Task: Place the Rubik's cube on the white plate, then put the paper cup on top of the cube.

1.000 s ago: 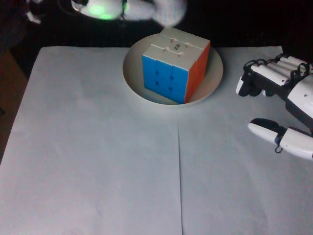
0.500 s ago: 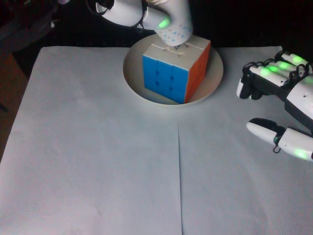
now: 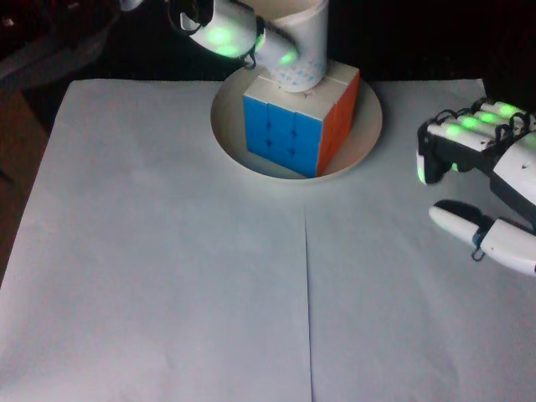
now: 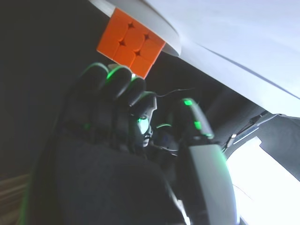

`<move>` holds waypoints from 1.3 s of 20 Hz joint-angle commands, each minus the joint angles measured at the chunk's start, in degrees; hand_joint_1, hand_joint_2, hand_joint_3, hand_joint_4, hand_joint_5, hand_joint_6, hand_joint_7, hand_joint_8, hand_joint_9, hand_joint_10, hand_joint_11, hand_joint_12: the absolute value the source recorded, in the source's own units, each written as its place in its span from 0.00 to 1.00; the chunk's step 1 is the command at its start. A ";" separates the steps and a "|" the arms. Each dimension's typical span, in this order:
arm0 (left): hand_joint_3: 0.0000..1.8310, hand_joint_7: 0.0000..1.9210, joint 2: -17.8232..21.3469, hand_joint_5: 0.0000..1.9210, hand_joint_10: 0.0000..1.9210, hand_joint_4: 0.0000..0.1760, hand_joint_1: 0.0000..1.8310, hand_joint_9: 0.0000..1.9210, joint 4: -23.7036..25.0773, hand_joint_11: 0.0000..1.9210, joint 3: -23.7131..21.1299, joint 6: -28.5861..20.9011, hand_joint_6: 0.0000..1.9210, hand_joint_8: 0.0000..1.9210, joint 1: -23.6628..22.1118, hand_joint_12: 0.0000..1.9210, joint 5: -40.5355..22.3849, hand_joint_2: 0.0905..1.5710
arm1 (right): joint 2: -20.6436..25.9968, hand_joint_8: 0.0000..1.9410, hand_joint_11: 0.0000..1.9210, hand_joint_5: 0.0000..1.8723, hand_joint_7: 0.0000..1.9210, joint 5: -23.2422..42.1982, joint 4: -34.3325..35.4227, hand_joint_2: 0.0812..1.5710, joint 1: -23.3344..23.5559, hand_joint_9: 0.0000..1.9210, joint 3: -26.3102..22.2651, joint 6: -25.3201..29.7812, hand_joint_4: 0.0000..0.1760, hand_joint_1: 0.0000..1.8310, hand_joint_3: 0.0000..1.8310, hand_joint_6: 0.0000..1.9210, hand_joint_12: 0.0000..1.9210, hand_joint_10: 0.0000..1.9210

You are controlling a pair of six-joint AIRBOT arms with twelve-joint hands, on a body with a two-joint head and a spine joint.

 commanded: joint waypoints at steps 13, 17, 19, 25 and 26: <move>0.00 0.00 -0.12 0.04 0.03 0.76 0.36 0.03 -0.49 0.00 0.27 0.25 0.00 0.00 -0.95 0.67 -4.11 0.67 | -0.42 0.74 0.04 0.09 0.14 6.73 -0.37 0.85 0.14 0.13 0.28 0.35 0.00 0.46 0.00 0.79 1.00 0.90; 0.00 0.00 0.44 0.00 0.01 0.74 0.34 0.01 -1.14 0.00 0.02 0.17 0.00 0.00 -0.93 0.57 -5.15 0.63 | -0.41 0.69 0.12 0.03 0.15 6.74 -0.24 0.83 0.09 0.17 0.27 0.37 0.00 0.43 0.00 0.74 1.00 0.85; 0.00 0.00 1.02 0.00 0.00 0.83 0.32 0.00 -1.70 0.00 -0.34 0.16 0.00 0.00 -0.92 0.53 -6.05 0.63 | -0.41 0.74 0.03 0.02 0.12 6.74 -0.19 0.82 0.06 0.12 0.26 0.38 0.00 0.47 0.00 0.73 1.00 0.87; 0.00 0.00 6.29 0.00 0.00 1.00 0.26 0.00 -5.07 0.00 -3.68 0.16 0.00 0.00 -0.56 0.00 -13.02 0.62 | -0.02 0.71 0.06 0.03 0.10 6.76 -0.07 0.81 0.06 0.13 0.12 0.46 0.00 0.47 0.00 0.68 1.00 0.85; 0.00 0.00 7.79 0.00 0.00 1.00 0.25 0.00 -6.08 0.00 -4.62 0.43 0.00 0.00 -0.26 0.00 -15.02 0.64 | 0.19 0.66 0.10 0.02 0.08 6.78 -0.07 0.82 0.06 0.13 0.06 0.46 0.00 0.44 0.00 0.69 0.97 0.82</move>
